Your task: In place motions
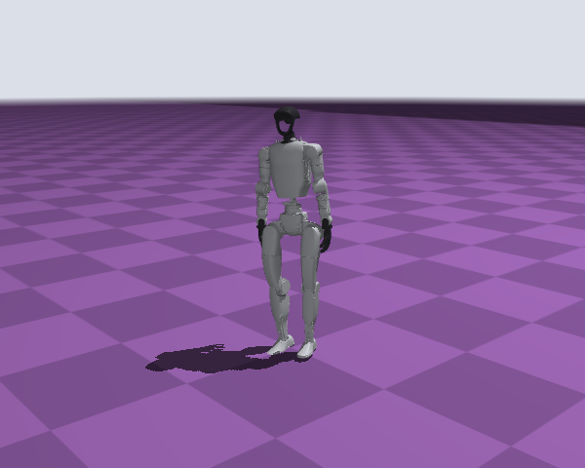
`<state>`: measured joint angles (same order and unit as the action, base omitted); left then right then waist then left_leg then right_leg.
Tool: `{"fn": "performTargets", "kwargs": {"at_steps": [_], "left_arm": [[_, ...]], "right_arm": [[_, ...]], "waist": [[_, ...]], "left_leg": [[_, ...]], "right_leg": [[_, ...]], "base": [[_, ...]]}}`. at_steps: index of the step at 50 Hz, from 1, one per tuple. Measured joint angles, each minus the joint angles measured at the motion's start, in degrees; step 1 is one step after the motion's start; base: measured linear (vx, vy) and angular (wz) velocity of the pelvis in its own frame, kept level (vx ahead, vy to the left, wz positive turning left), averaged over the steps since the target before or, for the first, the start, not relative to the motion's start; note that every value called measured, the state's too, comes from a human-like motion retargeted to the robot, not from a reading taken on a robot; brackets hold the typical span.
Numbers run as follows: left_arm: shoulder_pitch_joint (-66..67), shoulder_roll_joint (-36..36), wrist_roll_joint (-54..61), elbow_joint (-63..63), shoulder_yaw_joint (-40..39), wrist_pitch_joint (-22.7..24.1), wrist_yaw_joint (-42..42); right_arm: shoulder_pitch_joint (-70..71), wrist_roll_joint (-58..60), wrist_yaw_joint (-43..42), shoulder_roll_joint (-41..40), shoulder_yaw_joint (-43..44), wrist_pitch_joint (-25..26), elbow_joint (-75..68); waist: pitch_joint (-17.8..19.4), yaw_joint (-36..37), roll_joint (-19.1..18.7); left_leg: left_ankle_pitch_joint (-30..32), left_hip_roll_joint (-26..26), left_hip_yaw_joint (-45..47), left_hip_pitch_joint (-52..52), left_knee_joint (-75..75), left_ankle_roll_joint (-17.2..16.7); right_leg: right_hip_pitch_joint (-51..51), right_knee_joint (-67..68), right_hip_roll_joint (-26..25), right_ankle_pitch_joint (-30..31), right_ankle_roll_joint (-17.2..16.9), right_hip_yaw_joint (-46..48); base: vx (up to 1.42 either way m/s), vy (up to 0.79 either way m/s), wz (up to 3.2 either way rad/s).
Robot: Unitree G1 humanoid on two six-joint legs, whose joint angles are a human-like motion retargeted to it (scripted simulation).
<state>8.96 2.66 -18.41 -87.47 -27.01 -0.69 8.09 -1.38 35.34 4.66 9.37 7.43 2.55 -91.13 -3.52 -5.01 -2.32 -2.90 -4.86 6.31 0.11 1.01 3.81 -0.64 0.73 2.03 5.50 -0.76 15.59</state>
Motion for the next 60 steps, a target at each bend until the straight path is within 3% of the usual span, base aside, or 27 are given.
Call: {"fn": "performTargets", "kwargs": {"at_steps": [42,48,53,55,58,60], "left_arm": [[0.1,-0.1,0.6,-0.1,0.0,0.0,0.0],[-0.2,0.1,0.9,0.2,-0.2,0.0,0.2],[-2.4,0.7,1.4,1.6,-0.9,0.1,0.9],[-3.3,1.2,2.0,3.0,-0.8,0.3,1.5],[-4.6,2.7,2.8,4.5,-0.6,0.6,2.3],[-6.2,4.0,3.2,5.2,-0.2,0.6,2.5]], "right_arm": [[0.0,0.6,0.1,0.1,-0.3,0.0,0.0],[-0.1,0.3,0.0,0.1,-0.3,-0.1,0.0],[0.4,-1.6,-2.0,0.0,-0.3,-1.4,0.5],[0.8,-2.9,-3.2,-0.3,-0.2,-2.1,0.5],[1.2,-3.5,-3.8,-0.5,-1.2,-2.6,0.6],[1.4,-3.5,-3.6,-0.5,-1.4,-2.7,0.8]], "waist": [[0.1,0.2,-0.3],[0.2,0.1,-0.6],[0.7,6.8,-0.4],[1.7,-1.1,-1.4],[3.9,-4.4,-1.6],[5.6,-5.2,-0.6]], "left_leg": [[0.0,0.0,-0.2,-0.4,0.1,0.0],[0.2,0.6,-1.0,-1.5,1.1,-1.6],[-0.4,3.4,2.9,-4.5,3.2,-4.0],[1.3,2.8,-7.0,-6.8,3.7,-4.5],[3.4,2.5,-13.5,-8.2,3.4,-5.7],[5.1,1.2,-17.4,-9.0,3.1,-6.7]], "right_leg": [[0.3,-0.1,0.2,0.6,-0.2,0.2],[0.4,0.8,0.0,0.1,-0.2,0.5],[2.2,6.5,-0.9,-3.7,-0.7,-8.4],[5.4,10.4,-1.6,-2.4,0.2,-5.9],[6.6,12.8,-4.5,-3.2,-3.1,-21.3],[5.4,11.8,-5.0,-5.3,-4.7,-26.3]], "base": [[0.00,0.00,0.00],[0.00,0.00,0.00],[-0.13,-0.05,-0.51],[-0.15,-0.15,3.17],[-0.22,-0.19,2.27],[-0.33,-0.19,2.02]]}}
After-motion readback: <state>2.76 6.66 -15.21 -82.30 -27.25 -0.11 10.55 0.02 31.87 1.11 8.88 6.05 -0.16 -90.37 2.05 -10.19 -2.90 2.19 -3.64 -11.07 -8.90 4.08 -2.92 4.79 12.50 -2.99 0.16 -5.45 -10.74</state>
